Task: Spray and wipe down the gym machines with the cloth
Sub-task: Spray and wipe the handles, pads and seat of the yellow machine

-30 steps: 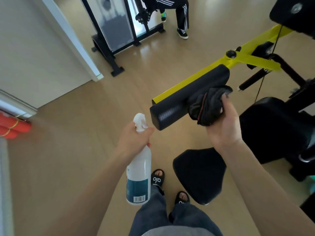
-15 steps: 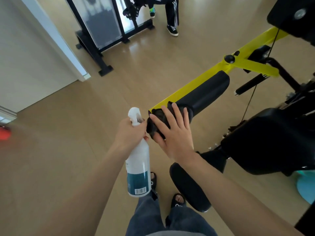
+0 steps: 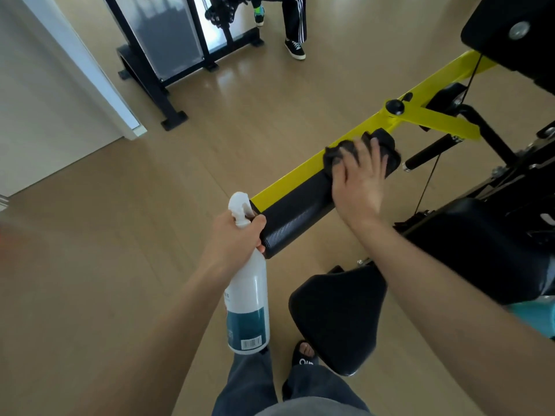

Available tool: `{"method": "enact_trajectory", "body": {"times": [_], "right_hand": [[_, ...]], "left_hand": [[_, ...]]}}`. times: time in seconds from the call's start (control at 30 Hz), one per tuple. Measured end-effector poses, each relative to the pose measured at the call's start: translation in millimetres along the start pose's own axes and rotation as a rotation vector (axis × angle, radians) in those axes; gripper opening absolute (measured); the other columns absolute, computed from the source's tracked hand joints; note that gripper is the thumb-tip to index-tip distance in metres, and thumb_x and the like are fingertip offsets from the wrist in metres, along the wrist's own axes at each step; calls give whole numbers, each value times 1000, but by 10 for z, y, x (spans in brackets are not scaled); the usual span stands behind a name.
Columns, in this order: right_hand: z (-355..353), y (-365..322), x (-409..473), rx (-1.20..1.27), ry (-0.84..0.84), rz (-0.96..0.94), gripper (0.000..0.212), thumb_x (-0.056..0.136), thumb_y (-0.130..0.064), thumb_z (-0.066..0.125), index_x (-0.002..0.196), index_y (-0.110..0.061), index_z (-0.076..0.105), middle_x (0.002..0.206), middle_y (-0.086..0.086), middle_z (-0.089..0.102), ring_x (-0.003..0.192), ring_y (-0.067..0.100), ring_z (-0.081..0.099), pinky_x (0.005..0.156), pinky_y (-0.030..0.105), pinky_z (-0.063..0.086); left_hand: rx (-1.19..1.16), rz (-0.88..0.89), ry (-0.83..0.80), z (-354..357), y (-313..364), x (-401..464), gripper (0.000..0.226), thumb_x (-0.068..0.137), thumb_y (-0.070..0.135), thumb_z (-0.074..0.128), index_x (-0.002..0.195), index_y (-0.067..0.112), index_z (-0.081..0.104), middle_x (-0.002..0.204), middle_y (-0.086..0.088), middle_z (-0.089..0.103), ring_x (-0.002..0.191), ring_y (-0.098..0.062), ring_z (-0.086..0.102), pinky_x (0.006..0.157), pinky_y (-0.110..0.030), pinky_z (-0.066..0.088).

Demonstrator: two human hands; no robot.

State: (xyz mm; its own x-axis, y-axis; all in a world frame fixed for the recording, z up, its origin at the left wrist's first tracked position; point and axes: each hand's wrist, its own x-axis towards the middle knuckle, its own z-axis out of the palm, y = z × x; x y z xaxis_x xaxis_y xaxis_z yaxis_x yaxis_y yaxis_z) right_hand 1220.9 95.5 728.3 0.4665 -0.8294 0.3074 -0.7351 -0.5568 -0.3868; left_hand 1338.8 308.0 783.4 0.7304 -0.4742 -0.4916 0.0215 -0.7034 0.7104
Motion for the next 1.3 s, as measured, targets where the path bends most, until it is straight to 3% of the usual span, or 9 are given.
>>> {"method": "enact_trajectory", "body": {"times": [0.1, 0.2, 0.4, 0.57, 0.7, 0.87, 1.03, 1.17, 1.3], "right_hand": [[9, -451, -635, 102, 10, -194, 42, 98, -26, 45, 133, -18, 66, 151, 9, 51, 147, 39, 34, 120, 61, 22], [6, -778, -1133, 176, -74, -305, 45, 102, -28, 40, 143, -23, 58, 157, 2, 45, 152, 29, 27, 126, 52, 13], [1, -163, -552, 39, -165, -738, 48, 98, -27, 44, 143, -18, 57, 152, 10, 50, 144, 32, 40, 122, 51, 24], [-51, 473, 305, 6, -55, -206, 51, 105, -29, 27, 131, -6, 65, 148, 9, 53, 146, 29, 39, 125, 46, 17], [15, -17, 110, 6, 40, 34, 48, 102, -32, 33, 121, -11, 72, 143, 9, 58, 145, 33, 39, 122, 55, 21], [18, -772, -986, 174, -74, -331, 39, 102, -25, 41, 128, -17, 68, 143, 1, 59, 144, 28, 40, 122, 54, 20], [-4, -293, -530, 107, -139, -705, 42, 103, -27, 38, 133, -18, 66, 140, 4, 61, 135, 28, 51, 123, 45, 23], [3, 333, 269, -5, 5, -341, 38, 100, -24, 40, 117, -11, 71, 129, 8, 65, 126, 32, 56, 118, 54, 29], [-39, 458, 726, 169, -81, 141, 44, 104, -32, 36, 124, -10, 69, 137, 8, 59, 131, 26, 49, 116, 39, 31]], "left_hand": [[-14, 12, -16, -25, 31, -1, 33, 95, 40, 68, 78, 13, 59, 57, 1, 68, 56, -13, 61, 65, -29, 49], [-122, 53, -78, -69, 51, -22, 30, 90, 35, 70, 72, 11, 65, 66, -6, 68, 66, -23, 64, 70, -39, 53], [-68, 45, -28, -34, 78, -52, 37, 98, 23, 68, 65, 7, 63, 57, -8, 66, 54, -17, 60, 68, -31, 51], [-76, -5, -34, -62, 54, -24, 34, 98, 29, 70, 70, 9, 63, 59, -6, 69, 54, -15, 63, 71, -34, 57], [-141, -10, -56, -56, 69, -32, 30, 98, 24, 71, 73, 9, 62, 61, -9, 66, 52, -17, 65, 66, -35, 58], [-171, 38, -79, -74, 60, -34, 22, 91, 18, 68, 72, 9, 64, 64, -9, 65, 62, -24, 64, 70, -42, 54], [-153, 46, -29, -35, 44, -40, 26, 97, 18, 69, 74, 8, 64, 60, -6, 66, 58, -18, 64, 66, -34, 53], [-150, -9, -21, -25, 46, -50, 35, 98, 27, 71, 70, 8, 62, 61, -10, 69, 56, -20, 64, 73, -40, 58], [-167, -6, -19, -23, 33, -23, 30, 97, 28, 71, 78, 5, 67, 62, -11, 70, 61, -25, 65, 83, -53, 62]]}}
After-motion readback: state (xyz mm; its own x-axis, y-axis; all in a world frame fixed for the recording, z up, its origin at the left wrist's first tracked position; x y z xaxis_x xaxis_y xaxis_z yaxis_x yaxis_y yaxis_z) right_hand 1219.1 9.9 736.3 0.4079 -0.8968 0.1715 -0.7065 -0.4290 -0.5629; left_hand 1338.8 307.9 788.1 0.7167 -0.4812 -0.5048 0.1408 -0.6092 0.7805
